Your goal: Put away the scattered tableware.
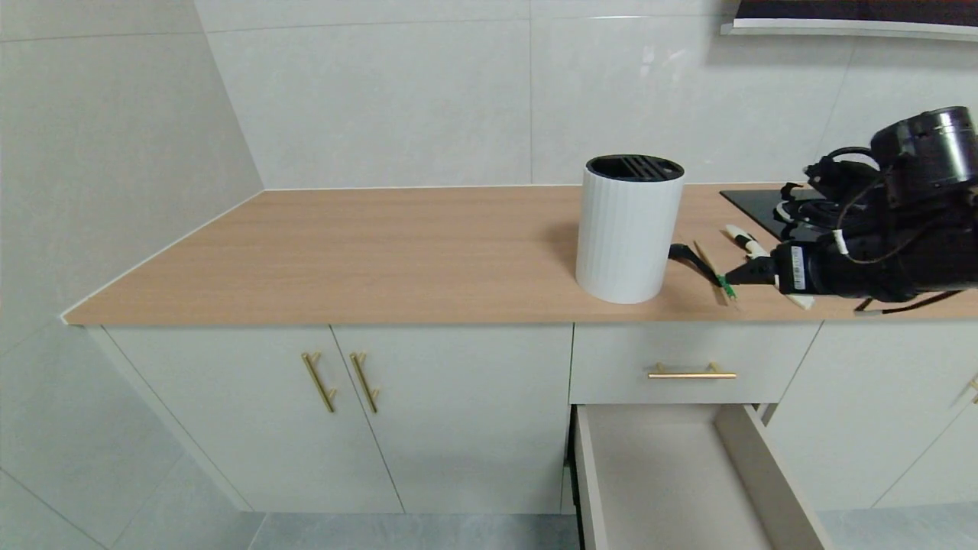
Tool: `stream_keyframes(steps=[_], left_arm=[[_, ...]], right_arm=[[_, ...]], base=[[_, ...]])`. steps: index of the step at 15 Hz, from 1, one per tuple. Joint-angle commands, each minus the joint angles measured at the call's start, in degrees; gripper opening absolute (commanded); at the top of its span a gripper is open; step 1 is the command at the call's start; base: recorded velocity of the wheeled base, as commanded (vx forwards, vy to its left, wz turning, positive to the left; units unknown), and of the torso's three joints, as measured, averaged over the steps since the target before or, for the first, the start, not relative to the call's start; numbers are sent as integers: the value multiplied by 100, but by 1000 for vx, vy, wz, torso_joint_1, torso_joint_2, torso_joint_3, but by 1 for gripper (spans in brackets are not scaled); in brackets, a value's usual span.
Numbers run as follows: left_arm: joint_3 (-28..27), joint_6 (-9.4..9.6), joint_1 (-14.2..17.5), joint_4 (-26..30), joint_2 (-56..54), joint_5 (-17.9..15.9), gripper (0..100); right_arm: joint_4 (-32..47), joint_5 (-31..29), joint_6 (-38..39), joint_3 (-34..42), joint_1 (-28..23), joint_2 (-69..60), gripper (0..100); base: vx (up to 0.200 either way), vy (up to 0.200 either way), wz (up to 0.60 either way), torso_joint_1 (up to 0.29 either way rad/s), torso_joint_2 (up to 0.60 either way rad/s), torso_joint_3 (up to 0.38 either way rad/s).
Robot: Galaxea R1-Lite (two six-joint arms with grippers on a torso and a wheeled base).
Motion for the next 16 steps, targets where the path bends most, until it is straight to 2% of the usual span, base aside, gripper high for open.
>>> stream_keyframes(steps=[1,5,6,16], left_arm=[[0,-1,7,-1,0,-1,100],[0,-1,7,-1,0,-1,100],[0,-1,7,-1,0,-1,100],[0,-1,-2,-1,0,-1,100]], right_arm=[[-49,-22,63,-969,-110,1300,100],[-541,-619,63,-1277,-224,2030,100],[-717,-654,45,-1277,-268,2144,100],[-726,-795,54,-1488,-374,2417,100]], base=[[0,0,0,0,0,0],[0,0,0,0,0,0],[0,0,0,0,0,0],[0,0,0,0,0,0]])
